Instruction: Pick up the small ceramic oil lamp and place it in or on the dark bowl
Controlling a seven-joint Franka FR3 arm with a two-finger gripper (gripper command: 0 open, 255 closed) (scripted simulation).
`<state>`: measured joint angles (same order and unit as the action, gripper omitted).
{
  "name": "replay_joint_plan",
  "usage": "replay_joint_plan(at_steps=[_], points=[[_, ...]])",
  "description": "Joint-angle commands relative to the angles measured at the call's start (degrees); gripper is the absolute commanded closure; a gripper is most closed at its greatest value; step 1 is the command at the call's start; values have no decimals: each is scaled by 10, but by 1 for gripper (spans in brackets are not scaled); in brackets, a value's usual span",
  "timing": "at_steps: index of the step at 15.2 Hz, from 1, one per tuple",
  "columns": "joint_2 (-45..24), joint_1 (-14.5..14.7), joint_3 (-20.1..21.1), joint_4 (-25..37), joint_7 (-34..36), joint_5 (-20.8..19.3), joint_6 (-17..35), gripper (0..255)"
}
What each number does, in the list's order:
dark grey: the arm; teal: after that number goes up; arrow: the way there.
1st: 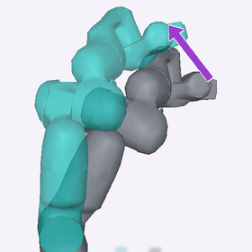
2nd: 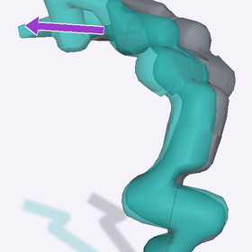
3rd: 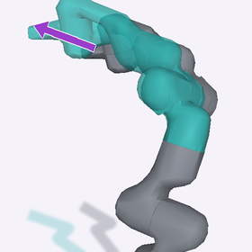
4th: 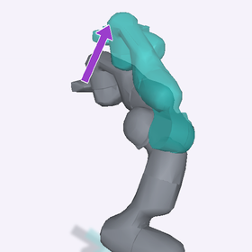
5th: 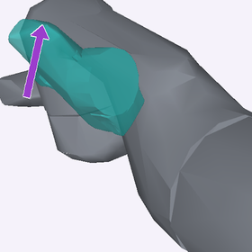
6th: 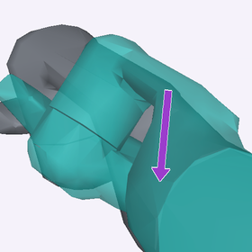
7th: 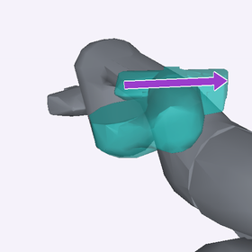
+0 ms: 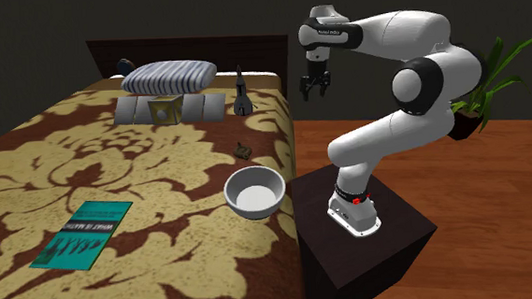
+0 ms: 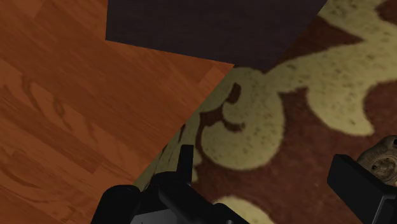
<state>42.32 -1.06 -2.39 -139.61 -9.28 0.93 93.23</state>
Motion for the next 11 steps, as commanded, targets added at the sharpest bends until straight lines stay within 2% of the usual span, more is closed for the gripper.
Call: replay_joint_plan(at_steps=[1,11], points=[[0,0,0,0,0,0,0,0],[-78,55,101,-32,105,77,131,0]])
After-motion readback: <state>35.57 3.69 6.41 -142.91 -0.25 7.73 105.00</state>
